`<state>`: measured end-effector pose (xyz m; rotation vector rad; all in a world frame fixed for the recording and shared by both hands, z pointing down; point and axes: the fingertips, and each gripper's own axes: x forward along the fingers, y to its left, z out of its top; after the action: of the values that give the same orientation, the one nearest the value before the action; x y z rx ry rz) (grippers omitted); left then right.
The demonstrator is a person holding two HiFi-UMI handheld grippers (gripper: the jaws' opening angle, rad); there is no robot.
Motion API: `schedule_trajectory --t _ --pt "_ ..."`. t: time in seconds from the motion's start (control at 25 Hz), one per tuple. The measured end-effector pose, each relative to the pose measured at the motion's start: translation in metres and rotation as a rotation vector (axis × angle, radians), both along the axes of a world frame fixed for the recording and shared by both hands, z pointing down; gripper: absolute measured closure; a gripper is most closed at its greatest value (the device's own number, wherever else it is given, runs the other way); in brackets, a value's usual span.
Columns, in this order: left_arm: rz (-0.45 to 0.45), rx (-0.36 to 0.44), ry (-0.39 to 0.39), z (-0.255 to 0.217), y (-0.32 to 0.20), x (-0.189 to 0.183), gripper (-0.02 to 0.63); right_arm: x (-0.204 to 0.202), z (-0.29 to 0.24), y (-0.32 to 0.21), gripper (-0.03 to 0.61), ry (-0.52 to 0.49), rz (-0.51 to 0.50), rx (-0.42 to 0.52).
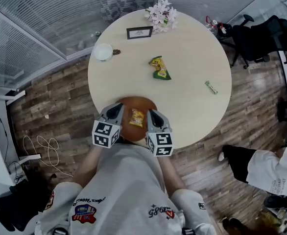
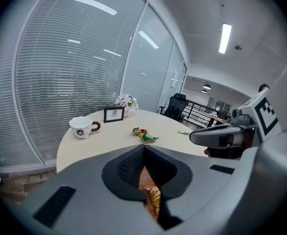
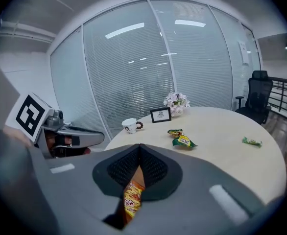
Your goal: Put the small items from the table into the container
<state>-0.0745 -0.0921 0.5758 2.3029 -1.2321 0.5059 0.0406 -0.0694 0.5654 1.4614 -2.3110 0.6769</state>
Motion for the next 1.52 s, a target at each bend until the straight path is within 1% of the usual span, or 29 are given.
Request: schedule_trajectory --t 0.12,0.24,0.36,0.52,0.56,0.6,0.64,0.76,0.8,0.88,0.96,1.12,1.16,1.2,1.36,1.52 --pt "0.010 0.009 0.007 0.001 -0.003 0.000 0.607 0.002 0.002 -0.008 0.577 0.001 0.007 0.002" --pt "0.006 0.002 0.012 -0.001 -0.006 -0.004 0.607 0.010 0.001 -0.028 0.577 0.025 0.012 0.032" --pt "0.004 -0.008 0.021 -0.005 -0.008 -0.005 0.607 0.036 0.003 -0.061 0.576 0.084 0.030 0.048" --pt "-0.011 -0.010 0.023 -0.008 -0.011 -0.011 0.607 0.062 0.025 -0.122 0.575 0.181 0.015 0.017" --pt "-0.017 -0.011 0.021 -0.008 -0.012 -0.013 0.607 0.064 0.035 -0.137 0.558 0.193 0.003 -0.007" --pt "-0.021 -0.013 0.020 -0.008 -0.012 -0.015 0.607 0.066 0.046 -0.151 0.523 0.203 -0.007 -0.034" --pt "-0.025 -0.016 0.018 -0.008 -0.012 -0.018 0.607 0.068 0.056 -0.164 0.502 0.216 -0.012 -0.058" --pt "-0.043 -0.023 0.009 -0.007 -0.009 -0.027 0.607 0.068 0.083 -0.196 0.443 0.263 -0.023 -0.115" --pt "-0.051 -0.026 0.005 -0.007 -0.008 -0.030 0.607 0.067 0.092 -0.205 0.437 0.278 -0.026 -0.135" --pt "-0.064 -0.037 0.001 -0.005 -0.008 -0.036 0.607 0.067 0.108 -0.221 0.437 0.307 -0.021 -0.180" --pt "-0.072 -0.045 -0.002 -0.004 -0.009 -0.042 0.607 0.073 0.125 -0.235 0.438 0.340 0.008 -0.229" --pt "-0.089 -0.051 -0.010 -0.003 -0.010 -0.055 0.607 0.080 0.156 -0.241 0.447 0.390 0.031 -0.322" --pt "-0.091 -0.052 -0.011 -0.002 -0.011 -0.058 0.607 0.080 0.160 -0.239 0.457 0.395 0.030 -0.337" --pt "-0.092 -0.053 -0.012 -0.001 -0.011 -0.060 0.607 0.078 0.162 -0.238 0.494 0.399 0.025 -0.350" --pt "-0.086 -0.059 -0.015 0.002 -0.013 -0.065 0.607 0.070 0.169 -0.229 0.539 0.409 0.009 -0.384" --pt "-0.073 -0.054 -0.005 0.001 -0.015 -0.064 0.607 0.074 0.167 -0.220 0.558 0.407 0.018 -0.359"
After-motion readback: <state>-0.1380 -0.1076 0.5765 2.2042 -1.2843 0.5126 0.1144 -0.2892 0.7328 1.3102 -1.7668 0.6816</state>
